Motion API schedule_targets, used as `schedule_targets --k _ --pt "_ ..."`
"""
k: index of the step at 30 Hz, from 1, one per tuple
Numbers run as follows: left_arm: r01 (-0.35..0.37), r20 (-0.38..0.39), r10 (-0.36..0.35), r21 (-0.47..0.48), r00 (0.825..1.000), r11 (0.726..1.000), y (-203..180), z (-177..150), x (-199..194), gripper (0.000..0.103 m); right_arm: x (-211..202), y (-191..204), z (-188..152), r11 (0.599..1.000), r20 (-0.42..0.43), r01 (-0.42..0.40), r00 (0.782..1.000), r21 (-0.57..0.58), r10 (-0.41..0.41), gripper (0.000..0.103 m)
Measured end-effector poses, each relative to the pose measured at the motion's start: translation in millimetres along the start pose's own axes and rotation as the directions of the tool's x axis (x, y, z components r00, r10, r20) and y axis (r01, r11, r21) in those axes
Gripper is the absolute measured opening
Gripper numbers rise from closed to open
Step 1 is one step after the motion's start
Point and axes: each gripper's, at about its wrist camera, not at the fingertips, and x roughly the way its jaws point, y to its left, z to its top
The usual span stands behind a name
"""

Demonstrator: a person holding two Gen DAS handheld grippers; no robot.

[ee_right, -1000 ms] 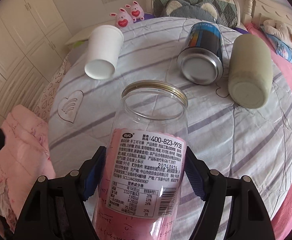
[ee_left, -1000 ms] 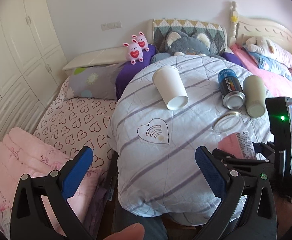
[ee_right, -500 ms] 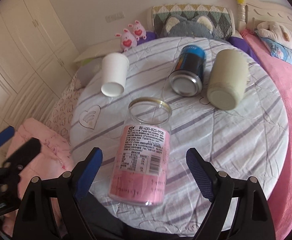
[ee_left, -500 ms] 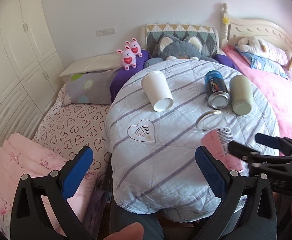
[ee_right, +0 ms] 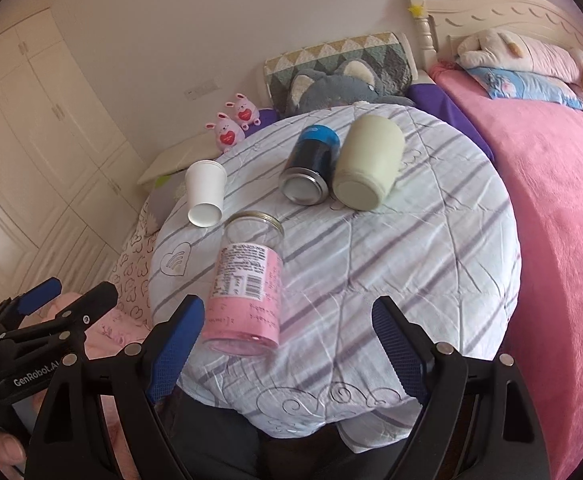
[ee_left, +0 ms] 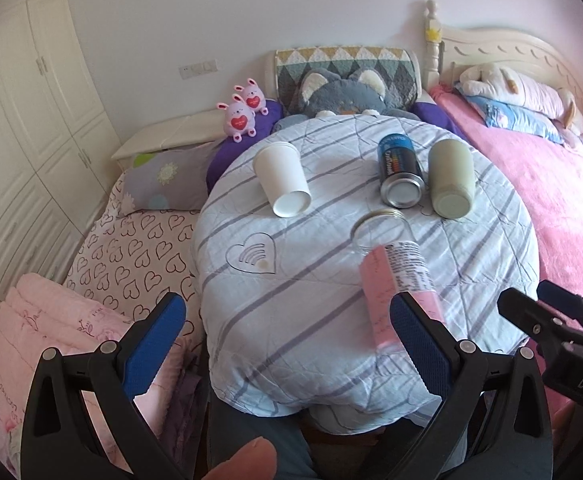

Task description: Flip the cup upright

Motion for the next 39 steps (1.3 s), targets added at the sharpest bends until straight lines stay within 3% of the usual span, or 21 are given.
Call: schedule_targets --k 18,29,39 --pt "0.021 -0.125 -0.021 -0.001 0.992 1.000 -63 7 29 0.103 -2 -76 -1 0.995 0.004 -0.020 1.000 0.102 0.019 0.087" --pt "0.008 -0.129 -0.011 -0.026 0.992 1.000 -64 13 36 0.103 1 -83 4 0.995 0.012 -0.009 1.000 0.101 0.007 0.087" --pt "0.046 -0.186 -0.050 -0.025 0.981 0.999 -72 22 62 0.103 4 -90 6 0.993 0.005 0.032 0.999 0.110 -0.033 0.087"
